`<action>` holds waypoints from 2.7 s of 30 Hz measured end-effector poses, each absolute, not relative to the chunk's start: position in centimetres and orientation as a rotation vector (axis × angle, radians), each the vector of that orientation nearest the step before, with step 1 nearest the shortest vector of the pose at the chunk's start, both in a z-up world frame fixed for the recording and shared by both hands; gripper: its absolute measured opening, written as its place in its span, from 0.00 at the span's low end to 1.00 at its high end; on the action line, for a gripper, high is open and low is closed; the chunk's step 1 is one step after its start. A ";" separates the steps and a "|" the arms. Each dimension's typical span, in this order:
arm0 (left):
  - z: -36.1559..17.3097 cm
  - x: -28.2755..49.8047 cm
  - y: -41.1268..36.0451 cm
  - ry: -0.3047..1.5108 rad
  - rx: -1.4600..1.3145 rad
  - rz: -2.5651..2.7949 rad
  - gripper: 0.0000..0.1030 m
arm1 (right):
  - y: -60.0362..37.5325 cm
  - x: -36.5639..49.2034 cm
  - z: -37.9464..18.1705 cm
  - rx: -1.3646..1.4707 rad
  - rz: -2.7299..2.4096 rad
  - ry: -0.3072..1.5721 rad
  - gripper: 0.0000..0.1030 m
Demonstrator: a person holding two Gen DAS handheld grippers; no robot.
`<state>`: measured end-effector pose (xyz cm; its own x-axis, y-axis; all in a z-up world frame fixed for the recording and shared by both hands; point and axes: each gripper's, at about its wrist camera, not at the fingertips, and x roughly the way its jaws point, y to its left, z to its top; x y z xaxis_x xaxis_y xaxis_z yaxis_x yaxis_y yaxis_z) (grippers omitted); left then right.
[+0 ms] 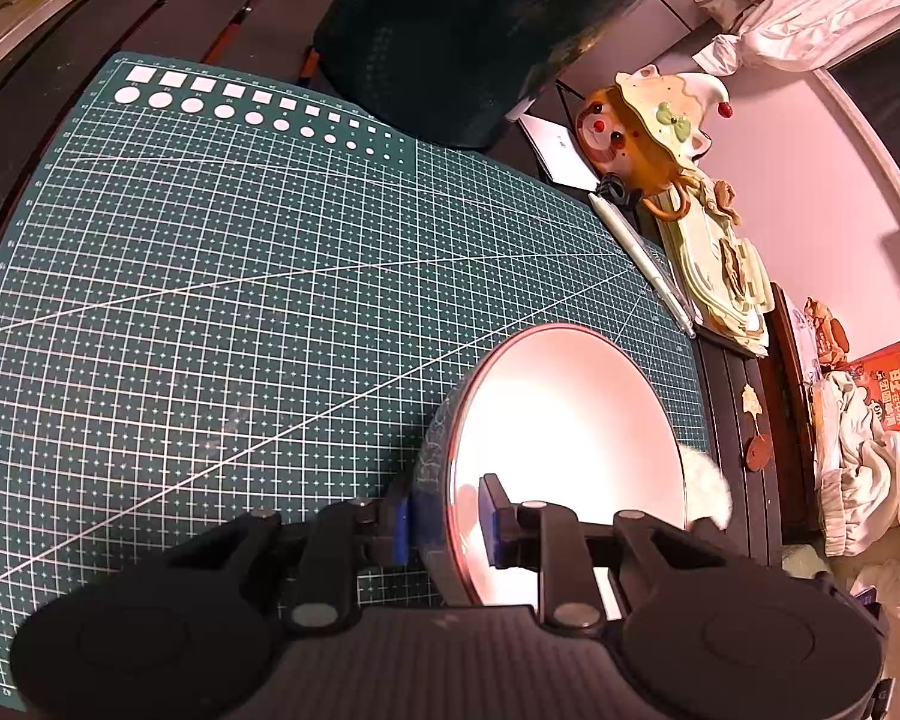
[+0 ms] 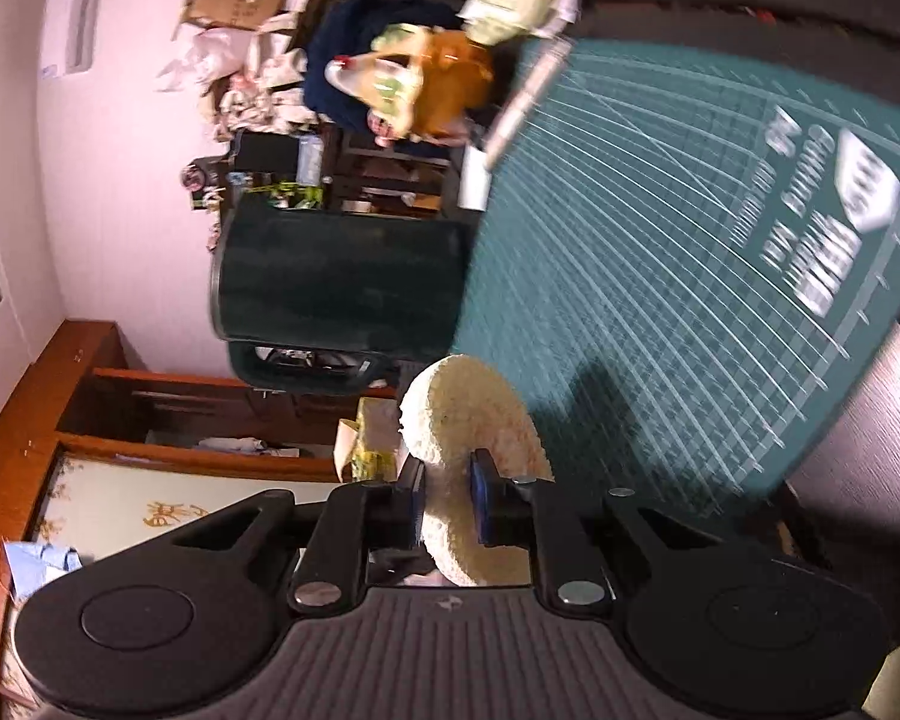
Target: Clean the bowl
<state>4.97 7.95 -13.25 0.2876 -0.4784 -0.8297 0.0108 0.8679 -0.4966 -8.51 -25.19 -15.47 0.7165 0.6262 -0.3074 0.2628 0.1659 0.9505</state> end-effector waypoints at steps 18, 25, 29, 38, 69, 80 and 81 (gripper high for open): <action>-13.1 4.9 7.4 1.238 -0.410 -0.343 0.21 | -25.7 -8.7 -14.7 1.438 0.305 0.746 0.15; -13.2 4.9 7.5 1.239 -0.418 -0.342 0.21 | -25.1 -8.7 -15.6 1.451 0.310 0.758 0.15; -13.1 5.0 7.3 1.240 -0.416 -0.342 0.21 | -25.6 -8.8 -14.8 1.452 0.316 0.731 0.15; -13.1 5.0 7.6 1.242 -0.420 -0.347 0.21 | -24.9 -8.9 -16.1 1.480 0.300 0.766 0.15; -13.2 4.2 8.2 1.243 -0.431 -0.348 0.21 | -25.8 -8.4 -13.0 1.391 0.335 0.714 0.16; -13.2 4.3 8.0 1.241 -0.431 -0.348 0.21 | -25.1 -8.3 -14.5 1.392 0.305 0.786 0.16; -13.2 4.3 8.0 1.242 -0.434 -0.348 0.21 | -25.2 -8.3 -14.0 1.381 0.312 0.773 0.16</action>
